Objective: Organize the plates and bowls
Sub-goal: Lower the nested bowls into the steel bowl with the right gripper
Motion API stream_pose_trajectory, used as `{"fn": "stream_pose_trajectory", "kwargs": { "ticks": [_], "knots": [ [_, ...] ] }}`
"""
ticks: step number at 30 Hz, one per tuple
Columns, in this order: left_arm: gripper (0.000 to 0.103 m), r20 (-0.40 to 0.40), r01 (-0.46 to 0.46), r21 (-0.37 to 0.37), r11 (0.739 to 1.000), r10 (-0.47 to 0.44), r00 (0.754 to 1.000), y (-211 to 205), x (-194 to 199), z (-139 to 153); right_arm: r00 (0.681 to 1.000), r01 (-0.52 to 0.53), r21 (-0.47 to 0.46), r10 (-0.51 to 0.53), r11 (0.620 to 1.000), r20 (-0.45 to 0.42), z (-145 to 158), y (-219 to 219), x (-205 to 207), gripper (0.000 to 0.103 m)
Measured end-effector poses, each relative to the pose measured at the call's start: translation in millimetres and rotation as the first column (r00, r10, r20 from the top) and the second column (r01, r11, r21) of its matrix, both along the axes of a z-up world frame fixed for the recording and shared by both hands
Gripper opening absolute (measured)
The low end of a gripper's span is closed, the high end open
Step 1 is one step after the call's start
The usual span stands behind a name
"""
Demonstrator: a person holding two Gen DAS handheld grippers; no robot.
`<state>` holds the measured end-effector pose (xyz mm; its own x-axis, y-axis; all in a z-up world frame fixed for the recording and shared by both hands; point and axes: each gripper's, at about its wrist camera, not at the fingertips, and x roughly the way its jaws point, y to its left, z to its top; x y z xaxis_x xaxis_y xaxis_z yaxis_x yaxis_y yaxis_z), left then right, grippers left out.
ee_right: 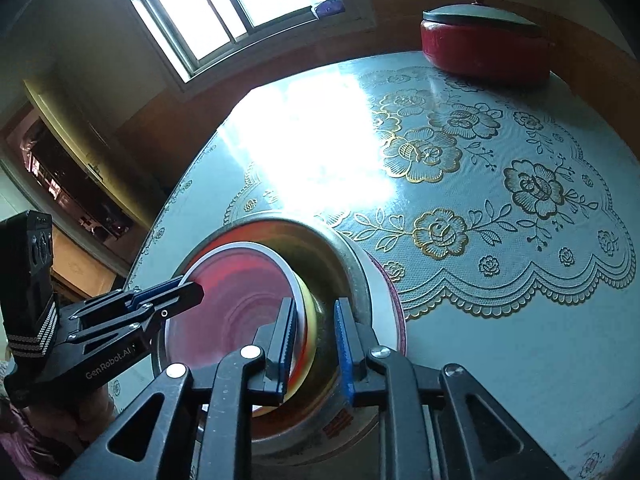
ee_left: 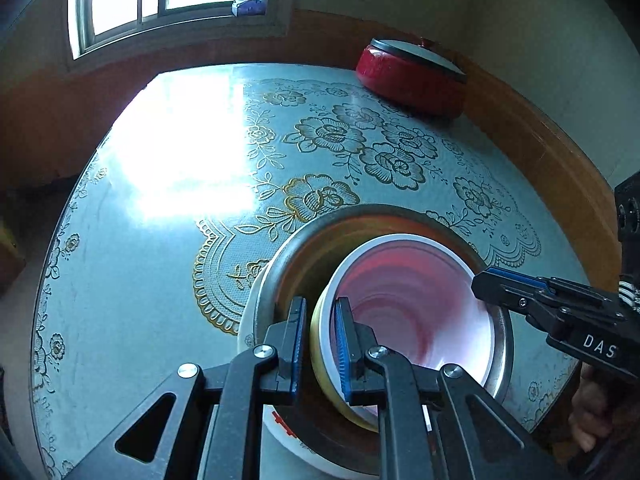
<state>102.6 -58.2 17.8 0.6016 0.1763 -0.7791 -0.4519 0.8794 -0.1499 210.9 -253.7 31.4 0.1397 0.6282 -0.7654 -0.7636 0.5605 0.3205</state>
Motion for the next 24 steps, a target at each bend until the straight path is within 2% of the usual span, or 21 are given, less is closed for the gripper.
{"fn": "stream_pose_trajectory", "kwargs": {
  "ticks": [3,9,13,15,18,20,24],
  "knots": [
    [0.015,0.026,-0.015,0.038,0.999,0.014,1.000,-4.1,-5.5,6.4,1.000,0.027,0.020,-0.027,0.999,0.014,4.2,-7.3,4.3,0.019],
    [0.020,0.082,-0.076,0.010,0.997,0.075,0.994,6.5,-20.1,17.1,0.996,0.086,0.042,-0.086,0.995,-0.009,4.4,-22.8,17.8,0.019],
    [0.020,0.079,-0.135,0.001,0.991,0.135,0.988,19.3,-33.3,14.8,0.993,0.111,0.021,-0.110,0.994,-0.035,-4.1,-29.4,25.2,0.019],
    [0.020,0.070,-0.149,-0.019,0.989,0.150,0.986,25.3,-38.9,10.0,0.992,0.109,0.025,-0.107,0.994,-0.061,-7.8,-31.9,27.4,0.019],
    [0.020,0.090,-0.148,-0.097,0.984,0.157,0.984,30.2,-46.9,3.3,0.992,0.095,0.043,-0.091,0.995,-0.091,-9.8,-34.1,28.2,0.019],
    [0.026,0.105,-0.145,-0.146,0.979,0.161,0.981,31.8,-51.8,-0.7,0.990,0.079,0.059,-0.071,0.995,-0.121,-11.8,-34.3,28.1,0.019],
    [0.027,0.096,-0.130,-0.120,0.984,0.142,0.985,23.2,-52.1,-3.7,0.991,0.056,0.063,-0.048,0.996,-0.124,-18.0,-32.6,23.5,0.020]
  ]
}}
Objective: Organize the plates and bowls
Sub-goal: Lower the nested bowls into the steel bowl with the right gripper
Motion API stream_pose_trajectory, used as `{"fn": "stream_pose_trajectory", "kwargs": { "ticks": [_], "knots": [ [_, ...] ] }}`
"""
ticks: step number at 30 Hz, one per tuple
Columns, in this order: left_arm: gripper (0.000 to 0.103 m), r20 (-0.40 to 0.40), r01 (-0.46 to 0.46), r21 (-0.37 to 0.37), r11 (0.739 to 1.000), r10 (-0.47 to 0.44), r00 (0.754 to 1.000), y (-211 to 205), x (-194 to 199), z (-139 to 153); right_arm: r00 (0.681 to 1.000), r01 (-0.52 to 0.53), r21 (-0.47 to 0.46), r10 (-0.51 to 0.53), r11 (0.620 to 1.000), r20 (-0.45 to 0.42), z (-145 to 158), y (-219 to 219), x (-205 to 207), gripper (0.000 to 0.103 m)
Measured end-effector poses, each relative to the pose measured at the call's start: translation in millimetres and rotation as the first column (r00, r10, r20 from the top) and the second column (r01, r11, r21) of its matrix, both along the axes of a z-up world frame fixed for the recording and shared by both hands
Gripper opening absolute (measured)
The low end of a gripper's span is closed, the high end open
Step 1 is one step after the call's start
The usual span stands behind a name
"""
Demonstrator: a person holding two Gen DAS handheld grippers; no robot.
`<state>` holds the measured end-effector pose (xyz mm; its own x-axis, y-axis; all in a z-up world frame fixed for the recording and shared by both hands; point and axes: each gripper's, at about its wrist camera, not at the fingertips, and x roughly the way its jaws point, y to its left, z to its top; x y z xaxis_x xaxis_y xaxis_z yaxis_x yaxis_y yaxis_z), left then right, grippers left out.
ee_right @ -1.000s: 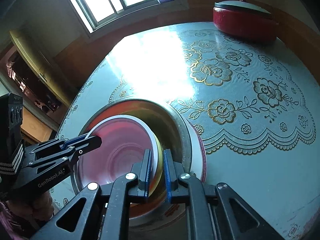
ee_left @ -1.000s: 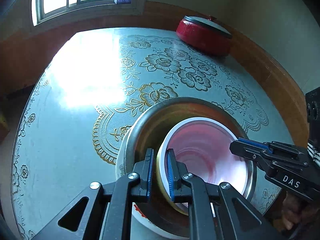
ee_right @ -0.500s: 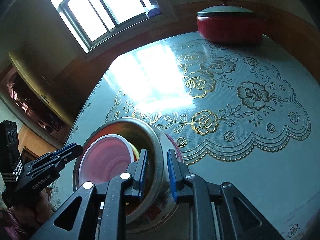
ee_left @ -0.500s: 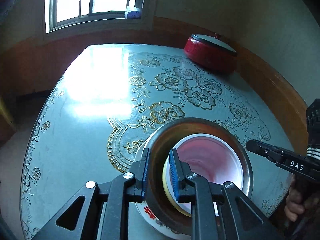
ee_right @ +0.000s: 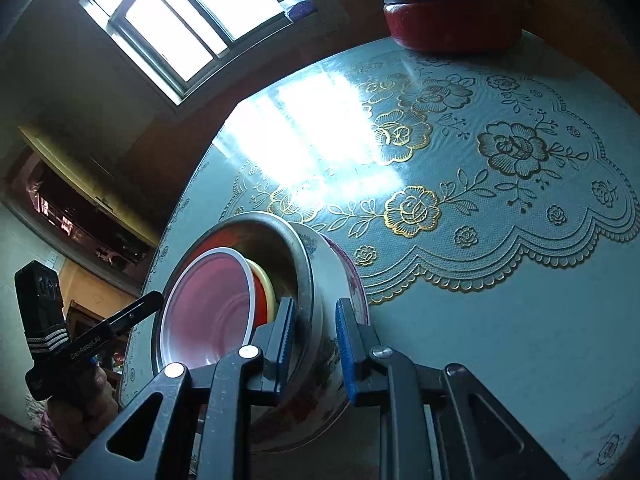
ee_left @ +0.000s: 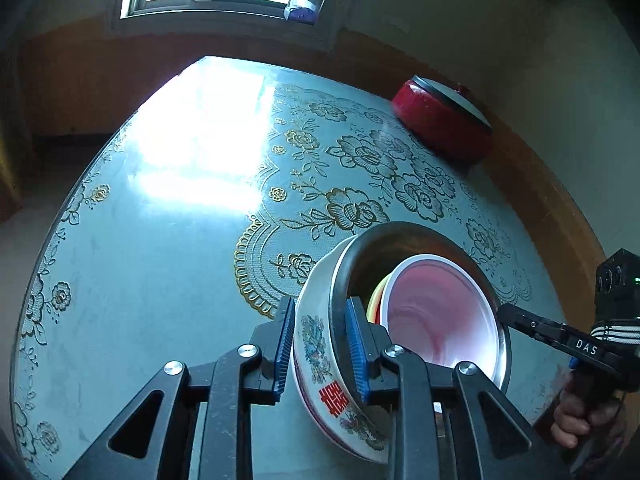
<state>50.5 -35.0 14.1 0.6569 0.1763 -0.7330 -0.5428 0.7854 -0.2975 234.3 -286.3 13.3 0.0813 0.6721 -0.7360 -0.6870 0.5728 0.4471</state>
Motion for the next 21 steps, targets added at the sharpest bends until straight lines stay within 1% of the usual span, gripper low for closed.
{"fn": "stream_pose_trajectory", "kwargs": {
  "ticks": [1,3,5,6,8,12,15,17,21],
  "knots": [
    [0.026,-0.008,0.009,0.016,1.000,-0.008,1.000,-3.7,1.0,-0.1,1.000,-0.007,-0.003,0.007,1.000,0.001,-1.7,1.0,-1.8,0.020],
    [0.021,-0.016,0.032,0.025,0.999,-0.032,0.999,-7.2,4.2,-2.3,1.000,-0.015,-0.008,0.015,1.000,0.009,-4.2,3.7,-5.6,0.019],
    [0.013,-0.019,0.062,0.031,0.998,-0.061,0.998,-9.9,8.1,-3.7,1.000,-0.014,-0.005,0.014,1.000,0.023,-3.7,3.8,-10.0,0.013],
    [0.013,-0.030,0.070,0.049,0.996,-0.069,0.997,-11.4,10.4,-3.6,0.999,-0.012,-0.007,0.012,1.000,0.031,-2.6,4.4,-12.6,0.011],
    [0.013,-0.045,0.095,0.088,0.992,-0.092,0.995,-14.3,14.0,-2.9,0.998,0.000,-0.031,0.002,1.000,0.067,-0.4,4.8,-17.8,0.012],
    [0.014,-0.045,0.147,0.093,0.985,-0.143,0.989,-11.3,16.9,-3.1,0.996,0.045,-0.037,-0.042,0.998,0.078,1.1,1.8,-20.0,0.012],
    [0.015,-0.052,0.192,0.095,0.977,-0.188,0.981,-8.7,18.7,-2.7,0.992,0.097,-0.054,-0.092,0.994,0.089,0.7,4.1,-25.2,0.012],
    [0.015,-0.061,0.223,0.090,0.971,-0.218,0.974,-6.7,20.5,-1.7,0.987,0.136,-0.073,-0.128,0.988,0.096,-0.8,7.4,-29.8,0.012],
    [0.016,-0.082,0.273,0.106,0.956,-0.265,0.961,-6.4,25.8,-0.6,0.976,0.206,-0.095,-0.197,0.974,0.098,-3.0,13.1,-33.2,0.011]
  ]
}}
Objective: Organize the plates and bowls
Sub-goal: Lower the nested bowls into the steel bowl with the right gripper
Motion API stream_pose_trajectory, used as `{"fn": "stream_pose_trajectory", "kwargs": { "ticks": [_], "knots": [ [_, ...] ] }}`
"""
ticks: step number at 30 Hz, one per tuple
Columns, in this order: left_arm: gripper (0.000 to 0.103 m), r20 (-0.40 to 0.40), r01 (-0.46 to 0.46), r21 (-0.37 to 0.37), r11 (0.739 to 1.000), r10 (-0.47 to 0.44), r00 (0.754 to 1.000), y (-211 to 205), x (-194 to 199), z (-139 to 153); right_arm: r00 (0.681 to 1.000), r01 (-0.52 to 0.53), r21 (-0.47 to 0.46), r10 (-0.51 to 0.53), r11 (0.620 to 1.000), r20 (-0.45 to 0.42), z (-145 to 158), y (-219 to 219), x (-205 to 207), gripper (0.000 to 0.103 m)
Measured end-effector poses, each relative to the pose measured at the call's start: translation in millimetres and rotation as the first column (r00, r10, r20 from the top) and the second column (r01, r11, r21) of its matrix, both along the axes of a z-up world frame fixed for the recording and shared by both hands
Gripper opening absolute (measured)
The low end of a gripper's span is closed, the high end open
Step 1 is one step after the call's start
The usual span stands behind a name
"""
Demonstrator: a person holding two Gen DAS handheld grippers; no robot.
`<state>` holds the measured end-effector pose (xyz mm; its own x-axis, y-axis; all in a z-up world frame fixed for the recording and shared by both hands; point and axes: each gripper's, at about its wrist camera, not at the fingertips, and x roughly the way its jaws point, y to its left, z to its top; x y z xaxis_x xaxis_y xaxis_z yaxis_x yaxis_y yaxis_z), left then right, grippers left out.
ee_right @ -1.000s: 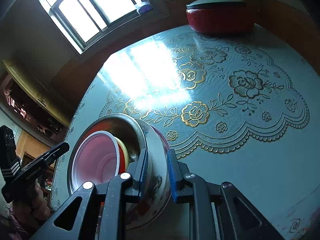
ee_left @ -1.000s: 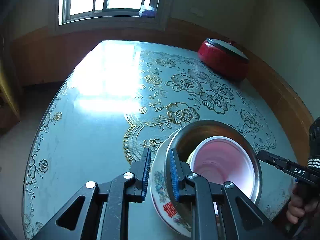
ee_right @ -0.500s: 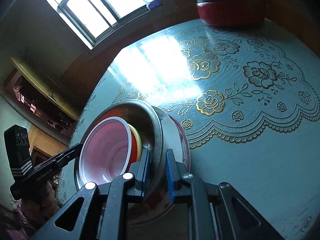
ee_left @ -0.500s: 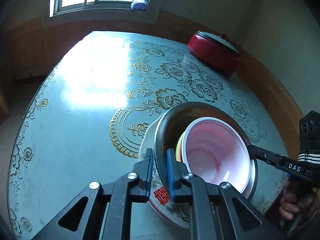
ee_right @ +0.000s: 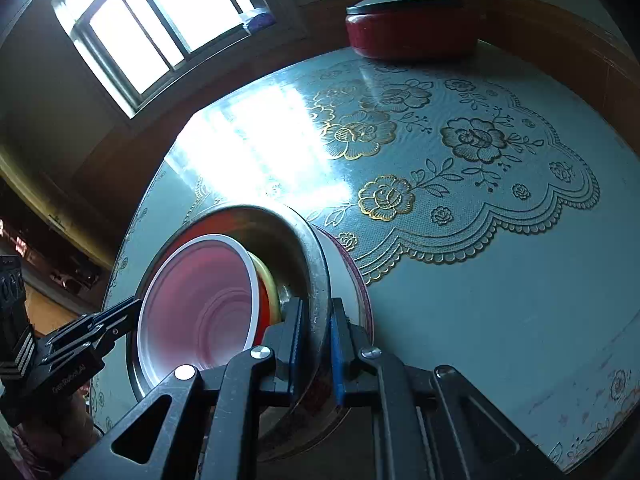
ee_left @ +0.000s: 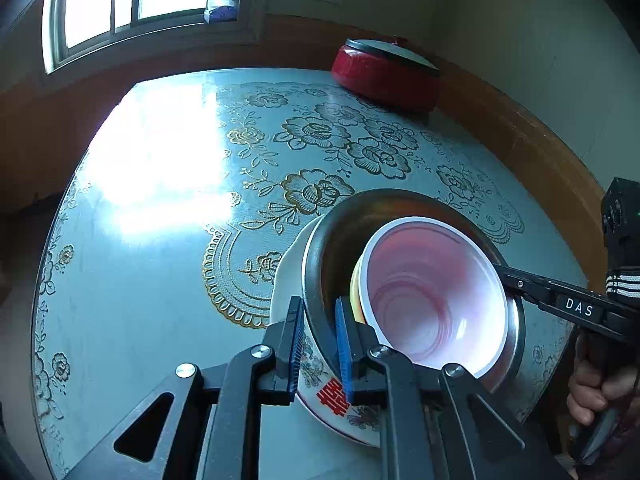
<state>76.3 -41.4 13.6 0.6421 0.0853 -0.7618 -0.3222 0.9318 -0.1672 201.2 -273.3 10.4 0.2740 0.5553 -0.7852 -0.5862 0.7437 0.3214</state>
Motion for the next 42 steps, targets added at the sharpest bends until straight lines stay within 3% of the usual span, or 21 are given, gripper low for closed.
{"fn": "stream_pose_trajectory", "kwargs": {
  "ticks": [8,22,35,42],
  "knots": [
    [0.018,0.007,0.102,0.016,0.995,-0.102,0.995,3.0,-2.2,-0.3,0.992,0.116,-0.078,-0.112,0.990,0.050,-6.6,11.8,-11.1,0.012],
    [0.021,0.029,0.202,0.026,0.979,-0.202,0.979,8.5,-5.3,0.4,0.964,0.261,-0.102,-0.253,0.960,0.085,-6.7,14.6,-27.6,0.016],
    [0.023,0.057,0.255,0.032,0.966,-0.256,0.965,12.1,-11.1,1.1,0.914,0.380,0.031,-0.380,0.924,0.143,22.1,-5.6,-57.7,0.021],
    [0.026,0.085,0.260,-0.027,0.965,-0.257,0.963,24.7,-13.0,3.0,0.873,0.455,0.119,-0.469,0.882,0.133,32.5,-32.0,-84.5,0.024]
  ]
}}
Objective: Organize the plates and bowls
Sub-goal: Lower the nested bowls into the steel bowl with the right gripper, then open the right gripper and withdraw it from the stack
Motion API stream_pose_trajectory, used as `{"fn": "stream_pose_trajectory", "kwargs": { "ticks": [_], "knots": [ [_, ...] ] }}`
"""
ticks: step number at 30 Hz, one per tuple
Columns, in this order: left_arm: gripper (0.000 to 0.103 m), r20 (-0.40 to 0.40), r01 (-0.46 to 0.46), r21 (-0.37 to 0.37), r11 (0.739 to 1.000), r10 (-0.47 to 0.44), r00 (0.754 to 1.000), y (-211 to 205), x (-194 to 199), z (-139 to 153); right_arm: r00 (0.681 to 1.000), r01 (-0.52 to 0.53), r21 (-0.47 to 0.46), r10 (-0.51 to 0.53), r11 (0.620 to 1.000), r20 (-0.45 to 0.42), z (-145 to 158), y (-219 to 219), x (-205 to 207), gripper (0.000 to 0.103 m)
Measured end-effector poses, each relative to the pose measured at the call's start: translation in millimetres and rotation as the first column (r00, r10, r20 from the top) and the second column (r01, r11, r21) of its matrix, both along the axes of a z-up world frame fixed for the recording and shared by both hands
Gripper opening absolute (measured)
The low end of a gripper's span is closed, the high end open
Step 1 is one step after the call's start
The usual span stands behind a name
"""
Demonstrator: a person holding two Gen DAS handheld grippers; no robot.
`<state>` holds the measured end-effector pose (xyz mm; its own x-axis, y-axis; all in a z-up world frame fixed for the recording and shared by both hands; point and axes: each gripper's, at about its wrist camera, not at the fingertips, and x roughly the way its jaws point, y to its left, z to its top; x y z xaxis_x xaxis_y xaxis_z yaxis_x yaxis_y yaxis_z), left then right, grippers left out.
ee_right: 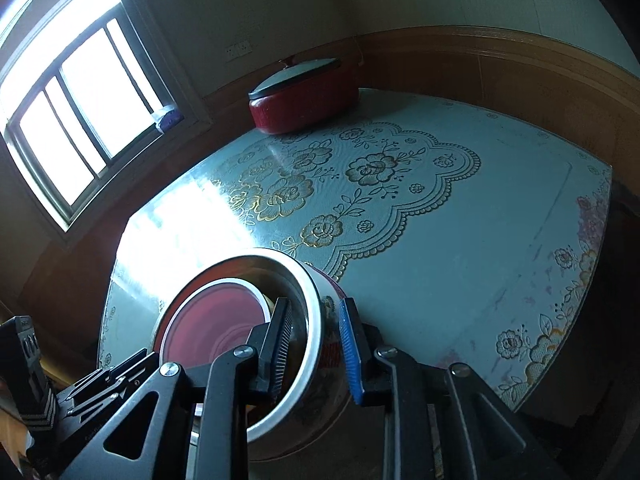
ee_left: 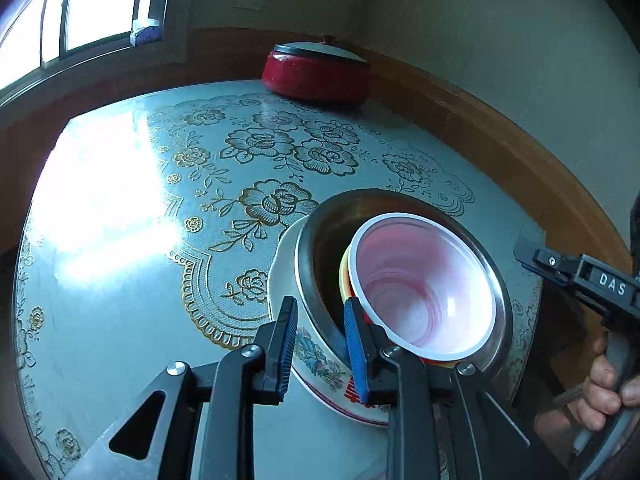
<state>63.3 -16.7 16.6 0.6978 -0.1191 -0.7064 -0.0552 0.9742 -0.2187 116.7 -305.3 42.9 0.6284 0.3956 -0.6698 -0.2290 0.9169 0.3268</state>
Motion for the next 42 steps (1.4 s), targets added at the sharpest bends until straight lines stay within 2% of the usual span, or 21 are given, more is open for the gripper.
{"fn": "stream_pose_trajectory", "kwargs": {
  "ticks": [2,5,8,12,15,19,25,29,35,39,42],
  "knots": [
    [0.026,0.024,-0.023,-0.020,1.000,0.024,0.999,8.0,-4.9,3.2,1.000,0.011,0.021,-0.011,1.000,-0.008,-2.0,-10.6,-9.6,0.024],
    [0.026,0.067,-0.077,-0.007,0.997,0.077,0.995,20.7,-17.3,7.5,1.000,0.002,0.020,-0.002,1.000,-0.024,-9.7,-21.0,-24.4,0.024],
    [0.026,0.072,-0.118,-0.012,0.993,0.119,0.990,33.1,-31.2,5.1,0.999,-0.023,0.001,0.023,1.000,-0.029,-18.9,-23.8,-39.9,0.024],
    [0.025,0.023,-0.175,-0.003,0.984,0.175,0.984,34.4,-50.3,-8.1,0.998,-0.054,-0.044,0.052,0.998,-0.047,-34.2,-20.6,-52.5,0.027],
    [0.025,-0.014,-0.190,0.022,0.981,0.191,0.982,20.6,-62.6,-16.1,0.993,-0.082,-0.029,0.079,0.996,-0.083,-45.7,-20.6,-59.3,0.028],
    [0.026,-0.057,-0.217,0.052,0.975,0.220,0.974,0.3,-73.9,-26.2,0.988,-0.136,-0.069,0.130,0.988,-0.085,-53.8,-13.7,-72.5,0.029],
    [0.035,-0.077,-0.215,0.127,0.968,0.226,0.971,-23.0,-89.9,-35.6,0.986,-0.160,-0.148,0.150,0.976,-0.077,-62.3,1.3,-93.2,0.034],
    [0.041,-0.068,-0.176,0.122,0.977,0.186,0.980,-30.6,-92.4,-34.0,0.990,-0.137,-0.196,0.125,0.971,-0.071,-63.2,8.6,-111.7,0.037],
    [0.051,-0.049,-0.060,0.169,0.984,0.069,0.996,-34.4,-95.6,-28.6,0.999,0.015,-0.201,-0.022,0.979,-0.030,-59.4,11.9,-134.9,0.038],
    [0.052,-0.028,0.000,0.203,0.979,0.005,1.000,-28.2,-100.3,-27.1,0.995,0.085,-0.209,-0.094,0.974,-0.030,-60.6,25.6,-154.3,0.039],
    [0.053,-0.013,0.037,0.199,0.979,-0.036,0.999,-22.4,-100.1,-25.0,0.993,0.113,-0.243,-0.119,0.963,-0.007,-57.5,41.1,-164.6,0.039]
  ]
}}
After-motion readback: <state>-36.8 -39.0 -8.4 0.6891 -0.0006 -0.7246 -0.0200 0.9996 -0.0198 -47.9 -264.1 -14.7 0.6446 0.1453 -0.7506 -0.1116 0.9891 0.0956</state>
